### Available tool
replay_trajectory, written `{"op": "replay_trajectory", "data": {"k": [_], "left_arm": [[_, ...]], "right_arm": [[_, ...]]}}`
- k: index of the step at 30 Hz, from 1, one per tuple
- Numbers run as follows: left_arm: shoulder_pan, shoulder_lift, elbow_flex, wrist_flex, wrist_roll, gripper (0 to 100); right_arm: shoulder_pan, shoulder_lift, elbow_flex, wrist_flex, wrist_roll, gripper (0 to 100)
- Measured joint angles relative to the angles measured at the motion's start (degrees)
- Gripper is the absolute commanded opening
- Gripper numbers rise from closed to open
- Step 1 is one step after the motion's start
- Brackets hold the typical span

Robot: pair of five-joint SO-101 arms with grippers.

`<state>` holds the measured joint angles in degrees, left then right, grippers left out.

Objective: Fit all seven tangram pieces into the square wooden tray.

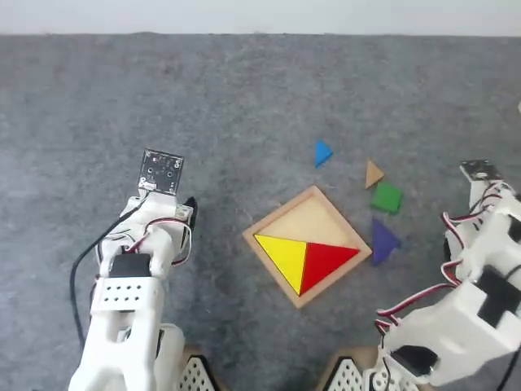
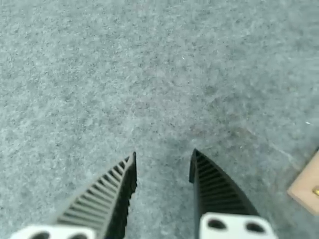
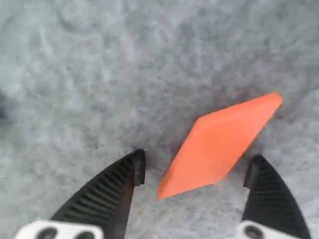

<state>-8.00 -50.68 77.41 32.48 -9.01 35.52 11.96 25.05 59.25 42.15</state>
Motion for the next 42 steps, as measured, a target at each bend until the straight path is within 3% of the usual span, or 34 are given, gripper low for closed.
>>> {"op": "replay_trajectory", "data": {"k": [6, 15, 19, 25, 29, 35, 38, 42], "left_arm": [[0.0, 0.0, 0.0, 0.0, 0.0, 17], [0.0, 0.0, 0.0, 0.0, 0.0, 17], [0.0, 0.0, 0.0, 0.0, 0.0, 17], [0.0, 0.0, 0.0, 0.0, 0.0, 17], [0.0, 0.0, 0.0, 0.0, 0.0, 17], [0.0, 0.0, 0.0, 0.0, 0.0, 17], [0.0, 0.0, 0.0, 0.0, 0.0, 17], [0.0, 0.0, 0.0, 0.0, 0.0, 17]], "right_arm": [[0.26, -0.79, 0.35, -2.64, -2.2, 4.8], [0.26, -1.76, 0.26, -3.96, -2.29, 5.8], [-3.08, -5.36, -0.62, 0.79, -2.29, 5.8], [-16.79, -14.07, -7.12, 11.6, -2.29, 5.8], [-31.38, -14.77, -11.78, 17.41, -0.97, 5.8], [-51.25, -9.85, -14.15, 18.11, 5.27, 5.8], [-55.65, -6.77, -14.15, 18.11, 11.96, 5.8], [-56.09, -4.48, -14.15, 18.11, 19.96, 5.8]]}}
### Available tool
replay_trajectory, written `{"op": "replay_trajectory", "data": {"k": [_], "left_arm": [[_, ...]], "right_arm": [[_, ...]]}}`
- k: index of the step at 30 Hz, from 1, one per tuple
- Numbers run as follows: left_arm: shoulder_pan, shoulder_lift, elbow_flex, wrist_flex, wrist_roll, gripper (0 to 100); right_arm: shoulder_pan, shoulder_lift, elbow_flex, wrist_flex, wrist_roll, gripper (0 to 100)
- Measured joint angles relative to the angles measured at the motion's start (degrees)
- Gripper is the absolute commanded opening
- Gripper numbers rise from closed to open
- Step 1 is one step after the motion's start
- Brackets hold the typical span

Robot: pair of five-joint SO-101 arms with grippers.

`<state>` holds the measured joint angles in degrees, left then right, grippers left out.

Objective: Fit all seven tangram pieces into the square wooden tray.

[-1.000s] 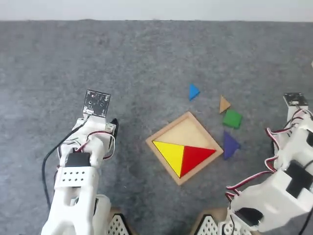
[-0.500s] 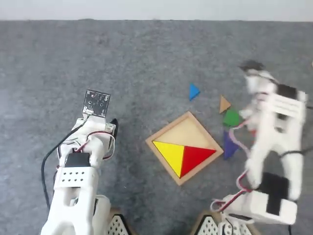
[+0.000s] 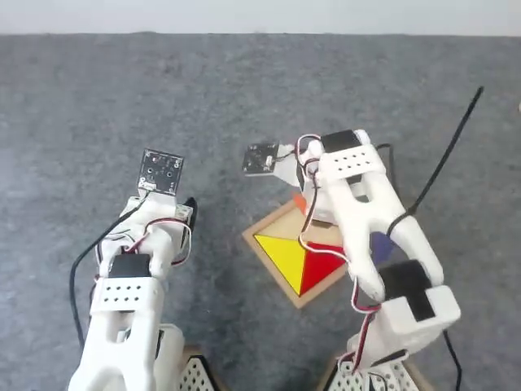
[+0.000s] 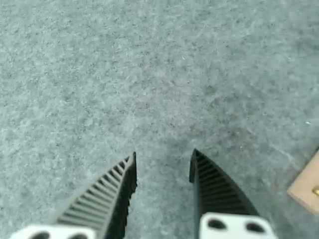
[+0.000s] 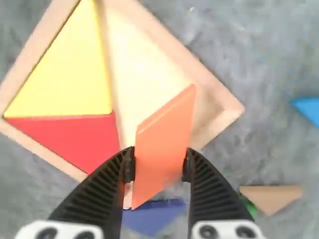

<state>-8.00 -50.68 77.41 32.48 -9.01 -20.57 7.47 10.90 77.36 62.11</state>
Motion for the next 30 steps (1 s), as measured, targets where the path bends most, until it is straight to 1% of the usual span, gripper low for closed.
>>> {"op": "replay_trajectory", "data": {"k": [3, 6, 11, 21, 23, 27, 30], "left_arm": [[0.0, 0.0, 0.0, 0.0, 0.0, 17], [0.0, 0.0, 0.0, 0.0, 0.0, 17], [0.0, 0.0, 0.0, 0.0, 0.0, 17], [0.0, 0.0, 0.0, 0.0, 0.0, 17], [0.0, 0.0, 0.0, 0.0, 0.0, 17], [0.0, 0.0, 0.0, 0.0, 0.0, 17], [0.0, 0.0, 0.0, 0.0, 0.0, 17]], "right_arm": [[0.18, 1.76, 0.0, -1.23, 2.46, 5.8], [-0.18, 2.46, 1.14, -2.46, 3.16, 5.8], [0.0, 2.46, 4.13, -2.81, 3.43, 6.4], [-0.09, 2.46, 5.19, -2.81, 3.43, 6.6], [-0.09, 2.46, 5.19, -2.81, 2.81, 9.3], [-0.09, 2.46, 5.19, -2.81, 2.46, 18.5], [-0.09, 2.46, 5.19, -2.55, 2.46, 21.6]]}}
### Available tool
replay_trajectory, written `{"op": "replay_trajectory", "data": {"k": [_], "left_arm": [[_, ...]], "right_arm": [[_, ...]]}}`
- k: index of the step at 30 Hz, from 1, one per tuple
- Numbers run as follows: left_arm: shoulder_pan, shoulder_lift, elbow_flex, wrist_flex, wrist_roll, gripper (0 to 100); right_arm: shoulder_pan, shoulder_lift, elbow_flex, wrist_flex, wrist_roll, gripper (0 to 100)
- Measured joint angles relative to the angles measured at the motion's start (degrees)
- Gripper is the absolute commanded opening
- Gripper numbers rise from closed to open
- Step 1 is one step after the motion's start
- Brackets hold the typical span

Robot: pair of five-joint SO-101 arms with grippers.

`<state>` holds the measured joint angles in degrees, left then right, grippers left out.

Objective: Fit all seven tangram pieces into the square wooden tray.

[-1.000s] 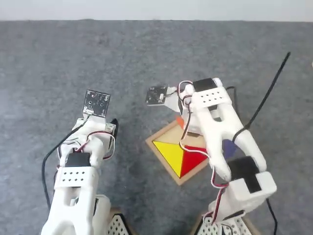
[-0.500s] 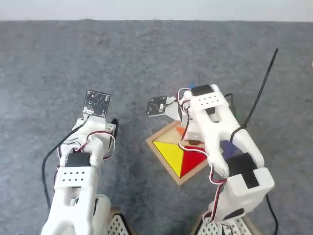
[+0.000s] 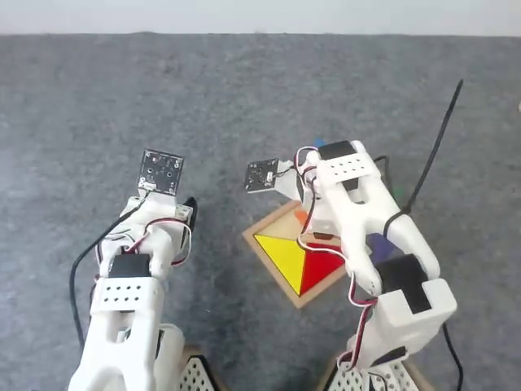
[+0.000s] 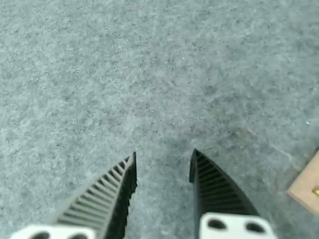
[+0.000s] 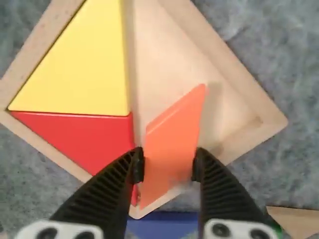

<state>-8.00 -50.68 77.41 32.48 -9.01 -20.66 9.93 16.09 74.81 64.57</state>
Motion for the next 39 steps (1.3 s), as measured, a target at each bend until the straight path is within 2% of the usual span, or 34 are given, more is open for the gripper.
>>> {"op": "replay_trajectory", "data": {"k": [9, 12, 16, 21, 29, 39], "left_arm": [[0.0, 0.0, 0.0, 0.0, 0.0, 17], [0.0, 0.0, 0.0, 0.0, 0.0, 17], [0.0, 0.0, 0.0, 0.0, 0.0, 17], [0.0, 0.0, 0.0, 0.0, 0.0, 17], [-0.09, 0.0, 0.0, 0.0, 0.0, 17], [-0.09, 0.0, 0.0, 0.0, 0.0, 17]], "right_arm": [[0.0, 0.0, -0.09, 2.2, -0.35, 21.6], [-0.62, 0.0, -1.58, 0.44, -4.92, 21.6], [-5.27, 0.0, -2.73, -3.87, -11.43, 21.6], [-10.29, 0.53, -2.81, -6.68, -13.71, 21.6], [-8.09, 8.18, -5.27, -8.18, -14.07, 21.6], [-4.22, 6.59, -3.78, -8.88, -13.98, 21.6]]}}
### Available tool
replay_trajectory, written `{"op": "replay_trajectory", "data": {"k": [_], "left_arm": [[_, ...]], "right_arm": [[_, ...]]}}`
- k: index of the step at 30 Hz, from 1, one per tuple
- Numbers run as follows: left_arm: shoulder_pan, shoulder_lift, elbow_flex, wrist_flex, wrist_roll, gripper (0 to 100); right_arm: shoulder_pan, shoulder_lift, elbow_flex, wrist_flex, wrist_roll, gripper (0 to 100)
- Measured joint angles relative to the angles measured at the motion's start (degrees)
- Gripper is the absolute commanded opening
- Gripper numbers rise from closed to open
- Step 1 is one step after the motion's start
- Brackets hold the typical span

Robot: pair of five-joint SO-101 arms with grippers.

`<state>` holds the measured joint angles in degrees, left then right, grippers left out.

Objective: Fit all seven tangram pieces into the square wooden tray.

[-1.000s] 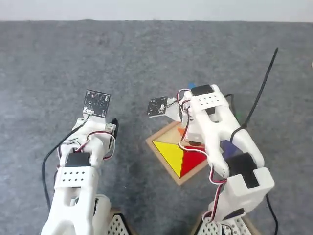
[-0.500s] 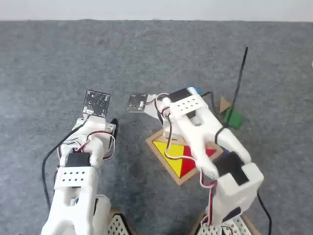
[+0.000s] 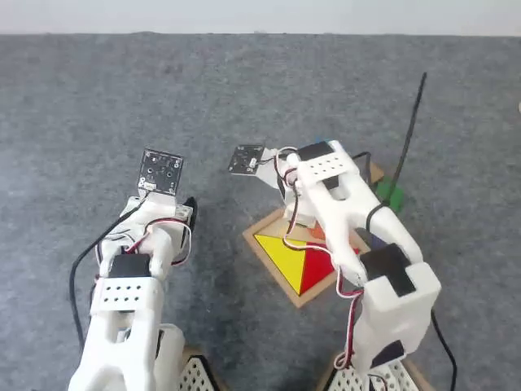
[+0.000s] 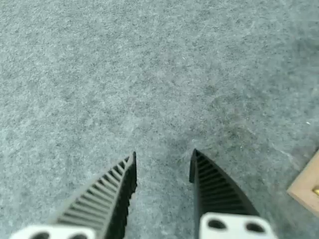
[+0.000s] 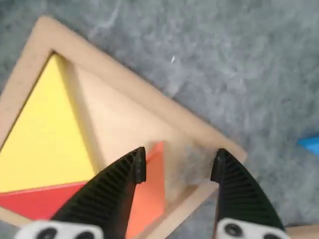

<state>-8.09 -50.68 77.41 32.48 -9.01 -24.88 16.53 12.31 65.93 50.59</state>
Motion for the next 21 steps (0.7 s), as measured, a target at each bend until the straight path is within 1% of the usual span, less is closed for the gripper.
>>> {"op": "replay_trajectory", "data": {"k": [7, 16, 21], "left_arm": [[0.0, 0.0, 0.0, 0.0, 0.0, 17], [0.0, 0.0, 0.0, 0.0, 0.0, 17], [0.0, 0.0, 0.0, 0.0, 0.0, 17]], "right_arm": [[0.7, -3.6, 6.95, 0.0, 1.05, 21.6], [7.82, -10.29, 10.46, 0.44, 1.67, 21.6], [8.26, -14.77, 14.95, 0.44, 4.31, 21.6]]}}
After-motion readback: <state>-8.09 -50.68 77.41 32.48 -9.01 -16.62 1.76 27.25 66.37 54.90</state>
